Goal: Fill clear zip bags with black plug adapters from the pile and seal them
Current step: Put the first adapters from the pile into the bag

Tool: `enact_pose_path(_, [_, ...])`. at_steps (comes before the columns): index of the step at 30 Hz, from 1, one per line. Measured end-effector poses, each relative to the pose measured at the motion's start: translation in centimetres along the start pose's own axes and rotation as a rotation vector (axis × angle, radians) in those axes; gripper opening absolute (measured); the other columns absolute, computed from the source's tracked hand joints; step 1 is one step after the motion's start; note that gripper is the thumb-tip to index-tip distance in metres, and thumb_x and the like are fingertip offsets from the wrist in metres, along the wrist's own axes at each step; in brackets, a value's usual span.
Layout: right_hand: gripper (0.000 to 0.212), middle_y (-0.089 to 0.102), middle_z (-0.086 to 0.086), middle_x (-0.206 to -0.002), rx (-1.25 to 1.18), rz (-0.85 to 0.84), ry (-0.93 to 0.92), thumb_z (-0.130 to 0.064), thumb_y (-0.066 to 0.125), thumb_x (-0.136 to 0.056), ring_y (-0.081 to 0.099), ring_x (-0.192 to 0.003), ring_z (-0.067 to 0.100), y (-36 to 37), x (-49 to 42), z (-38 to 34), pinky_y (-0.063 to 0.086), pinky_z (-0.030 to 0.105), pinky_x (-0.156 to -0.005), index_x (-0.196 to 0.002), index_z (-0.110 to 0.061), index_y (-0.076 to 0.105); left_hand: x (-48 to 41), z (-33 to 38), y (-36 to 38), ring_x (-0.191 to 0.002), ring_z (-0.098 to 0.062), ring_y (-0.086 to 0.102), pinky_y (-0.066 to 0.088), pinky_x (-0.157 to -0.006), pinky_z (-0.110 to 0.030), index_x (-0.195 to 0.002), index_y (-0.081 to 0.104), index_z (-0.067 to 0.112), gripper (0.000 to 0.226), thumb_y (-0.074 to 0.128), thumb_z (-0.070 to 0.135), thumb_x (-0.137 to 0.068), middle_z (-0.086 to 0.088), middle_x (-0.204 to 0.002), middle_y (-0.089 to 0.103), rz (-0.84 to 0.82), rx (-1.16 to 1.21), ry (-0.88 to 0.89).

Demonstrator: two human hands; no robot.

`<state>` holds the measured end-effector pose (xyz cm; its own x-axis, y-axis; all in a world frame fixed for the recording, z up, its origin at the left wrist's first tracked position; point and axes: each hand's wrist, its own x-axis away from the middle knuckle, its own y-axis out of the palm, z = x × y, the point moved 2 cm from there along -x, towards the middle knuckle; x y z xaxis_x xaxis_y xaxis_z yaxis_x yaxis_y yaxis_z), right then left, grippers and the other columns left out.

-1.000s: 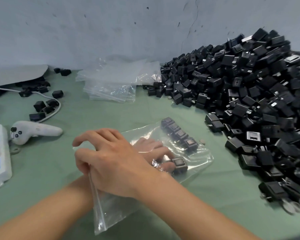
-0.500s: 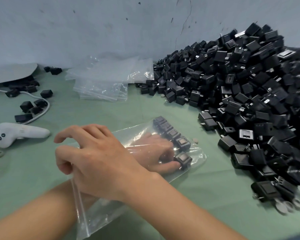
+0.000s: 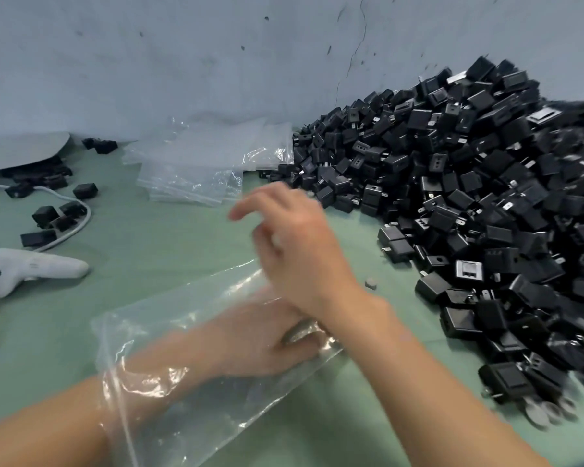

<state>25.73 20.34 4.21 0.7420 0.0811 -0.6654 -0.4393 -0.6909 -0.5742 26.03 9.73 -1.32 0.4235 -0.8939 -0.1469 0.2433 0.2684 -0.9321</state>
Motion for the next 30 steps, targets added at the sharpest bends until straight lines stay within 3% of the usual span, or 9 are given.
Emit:
enact_pose_path(3, [0.028,0.064,-0.007,-0.113,0.003,-0.087,0.433,-0.012,0.043,-0.099,0.062,-0.087,0.003,-3.4,0.3,5.1,0.052,0.036,-0.081,-0.109,-0.027,0.065,-0.2,0.0,0.1,-0.108,-0.004,0.048,0.041,-0.092,-0.021,-0.107,0.064,0.028,0.020,0.049,0.040,-0.101,0.008,-0.113,0.056,0.037,-0.088,0.066])
enact_pose_path(5, [0.025,0.069,-0.004,-0.106,-0.006,-0.311,0.685,-0.021,0.041,-0.101,0.066,-0.075,0.009,-4.9,1.5,7.9,0.054,0.037,-0.067,-0.108,-0.031,0.062,-0.1,0.4,0.0,-0.102,-0.010,0.048,0.039,-0.087,-0.020,-0.102,0.064,0.027,0.016,0.052,0.036,-0.101,0.008,-0.104,0.056,0.071,-0.118,0.098])
enact_pose_path(7, [0.021,0.070,-0.001,-0.104,0.022,-0.544,0.785,-0.024,0.046,-0.098,0.068,-0.086,0.020,-5.9,2.7,9.7,0.056,0.041,-0.082,-0.107,-0.034,0.062,-0.1,0.5,-0.1,-0.101,-0.009,0.047,0.036,-0.088,-0.019,-0.104,0.063,0.029,0.012,0.053,0.035,-0.100,0.009,-0.104,0.055,0.088,-0.113,0.096])
enact_pose_path(12, [0.041,0.062,-0.014,-0.116,-0.165,-0.767,0.797,-0.023,0.059,-0.090,0.065,-0.101,0.010,-7.3,4.2,10.6,0.054,0.021,-0.080,-0.122,-0.048,0.057,-1.1,0.6,0.2,-0.092,-0.009,0.046,0.034,-0.087,-0.014,-0.114,0.069,0.027,0.020,0.062,0.031,-0.096,0.010,-0.092,0.052,0.109,-0.107,0.120])
enact_pose_path(15, [0.053,0.057,-0.013,-0.120,-0.094,-0.833,0.749,-0.018,0.060,-0.090,0.061,-0.098,0.007,-7.0,4.4,10.8,0.051,0.028,-0.088,-0.133,-0.047,0.050,-1.8,0.4,0.6,-0.086,-0.010,0.044,0.032,-0.077,-0.022,-0.124,0.063,0.033,0.028,0.053,0.039,-0.099,0.008,-0.090,0.049,0.030,-0.168,0.090])
enact_pose_path(19, [0.053,0.056,-0.016,-0.121,-0.040,-0.811,0.735,-0.011,0.054,-0.093,0.063,-0.100,0.012,-6.7,4.2,11.0,0.054,0.039,-0.095,-0.137,-0.041,0.049,-2.2,0.2,1.1,-0.095,-0.013,0.045,0.041,-0.086,-0.030,-0.130,0.056,0.034,0.033,0.043,0.043,-0.101,0.005,-0.102,0.053,-0.020,-0.219,0.080])
enact_pose_path(22, [0.051,0.057,-0.022,-0.123,-0.064,-0.800,0.734,-0.012,0.052,-0.095,0.064,-0.095,0.008,-7.1,4.3,11.0,0.055,0.029,-0.086,-0.136,-0.041,0.050,-2.1,0.1,1.1,-0.102,-0.013,0.047,0.043,-0.092,-0.032,-0.133,0.053,0.033,0.034,0.043,0.042,-0.101,0.006,-0.112,0.054,-0.003,-0.228,0.086])
enact_pose_path(26, [0.067,0.052,-0.021,-0.132,-0.131,-0.860,0.769,-0.005,0.057,-0.089,0.063,-0.106,0.011,-8.0,5.1,10.9,0.053,0.030,-0.092,-0.142,-0.044,0.044,-0.9,-0.2,0.6,-0.095,-0.010,0.049,0.043,-0.090,-0.028,-0.117,0.064,0.026,0.025,0.047,0.035,-0.102,0.013,-0.100,0.051,0.098,-0.139,0.086])
enact_pose_path(30, [0.078,0.045,-0.020,-0.136,-0.104,-0.923,0.761,-0.008,0.062,-0.089,0.051,-0.113,-0.002,-8.3,5.7,10.5,0.045,0.015,-0.085,-0.151,-0.044,0.030,0.6,-1.7,0.7,-0.104,-0.005,0.047,0.042,-0.094,-0.028,-0.108,0.065,0.027,0.023,0.044,0.036,-0.104,0.014,-0.109,0.053,0.123,-0.120,-0.066])
